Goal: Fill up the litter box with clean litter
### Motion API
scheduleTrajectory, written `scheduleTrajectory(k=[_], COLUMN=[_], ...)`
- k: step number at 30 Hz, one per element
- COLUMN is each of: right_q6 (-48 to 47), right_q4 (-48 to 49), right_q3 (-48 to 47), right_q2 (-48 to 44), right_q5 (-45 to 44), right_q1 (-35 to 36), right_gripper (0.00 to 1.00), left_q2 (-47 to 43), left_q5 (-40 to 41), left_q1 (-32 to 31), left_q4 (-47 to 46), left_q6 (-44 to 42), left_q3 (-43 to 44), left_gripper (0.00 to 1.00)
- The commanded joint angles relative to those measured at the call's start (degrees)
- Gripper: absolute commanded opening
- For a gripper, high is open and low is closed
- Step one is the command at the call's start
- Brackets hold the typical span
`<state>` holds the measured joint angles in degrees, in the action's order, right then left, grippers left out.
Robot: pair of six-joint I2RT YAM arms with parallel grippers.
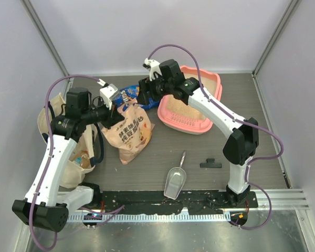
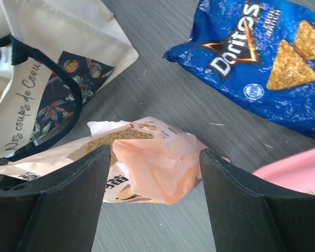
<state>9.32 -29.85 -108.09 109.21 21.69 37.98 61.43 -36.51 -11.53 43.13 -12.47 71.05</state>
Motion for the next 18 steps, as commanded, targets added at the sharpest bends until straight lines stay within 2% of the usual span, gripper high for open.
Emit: scheduleTrajectory(k=[1, 9, 14, 18], right_q6=[-3.1, -8.4, -9.1, -9.1], right_q4=[-0.7, -4.0, -4.1, -4.1], right_q3=[-3.4, -1.6, -1.4, -1.5], right_q2=[0.1, -0.2, 0.0, 0.6], right_q5=[4.0, 7.7, 7.0, 5.9], right_q1=[1.4, 1.8, 1.9, 2.4], right_gripper=[0.72, 0.58, 0.48, 0.43], left_q2=[-3.9, -4.4, -4.4, -4.6], left_q5=[-4.0, -3.1, -3.1, -3.0], left_q1=[-0.2, -0.2, -0.2, -0.2], left_q4=[-9.5, -9.6, -10.0, -10.1], left_q6=[-1.0, -0.9, -0.7, -0.5], left_q3=[2.0, 1.0, 0.9, 0.8], left_gripper=[0.0, 0.0, 0.0, 0.0])
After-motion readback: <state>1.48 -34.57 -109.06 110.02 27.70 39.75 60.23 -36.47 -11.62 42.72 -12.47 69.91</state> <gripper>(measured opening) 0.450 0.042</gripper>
